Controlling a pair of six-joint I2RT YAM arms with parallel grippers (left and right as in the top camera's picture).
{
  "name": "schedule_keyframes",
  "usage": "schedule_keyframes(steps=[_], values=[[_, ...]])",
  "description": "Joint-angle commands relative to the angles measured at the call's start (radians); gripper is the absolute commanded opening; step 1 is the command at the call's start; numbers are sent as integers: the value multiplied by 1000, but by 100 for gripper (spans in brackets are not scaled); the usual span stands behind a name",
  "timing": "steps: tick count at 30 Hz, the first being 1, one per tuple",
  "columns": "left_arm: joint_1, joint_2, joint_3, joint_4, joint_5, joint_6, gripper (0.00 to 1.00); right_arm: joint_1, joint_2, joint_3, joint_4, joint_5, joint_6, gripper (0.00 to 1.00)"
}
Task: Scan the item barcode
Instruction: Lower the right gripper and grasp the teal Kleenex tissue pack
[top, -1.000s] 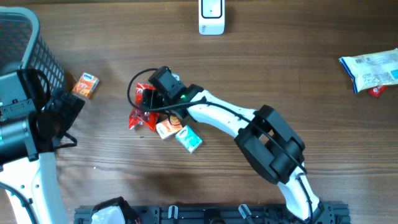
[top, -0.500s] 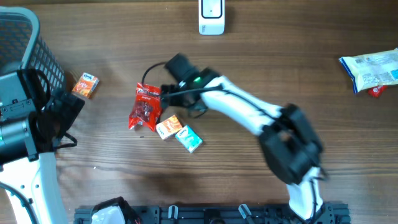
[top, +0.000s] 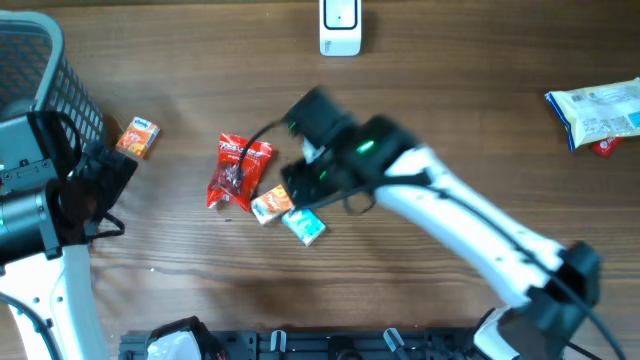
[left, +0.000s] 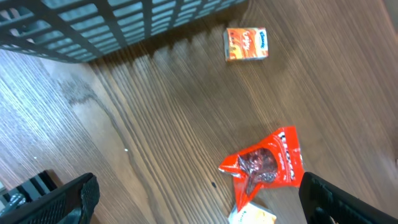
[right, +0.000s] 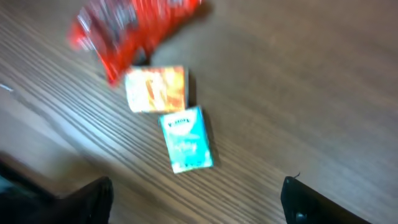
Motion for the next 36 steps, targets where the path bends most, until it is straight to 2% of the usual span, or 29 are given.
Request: schedule_keyframes(steps=[1,5,10,13,19,23,28,34,36], values=[[7,-3,0,0,26,-10,100,117,93,-68,3,200,66,84],[7,-3,0,0,26,-10,100,212,199,-70,6,261,65,81],[7,-3,0,0,26,-10,100,259,298,-70,5,347,66,77],[7,-4,0,0,26,-10,100,261,320,-70,7,338,77,76],[7,-4,0,0,25,1,100,261,329,-70,40,293,61,66],[7,-4,0,0,25,1,100,261,339,-70,60,301,44,65],[7,-3,0,0,25,1,100,261,373,-70,77,300,31,56],[7,-3,0,0,25,1,100,261,383,-70,83,301,31,30],[7,-3,0,0,25,1,100,259,383,-70,85,301,32,24]])
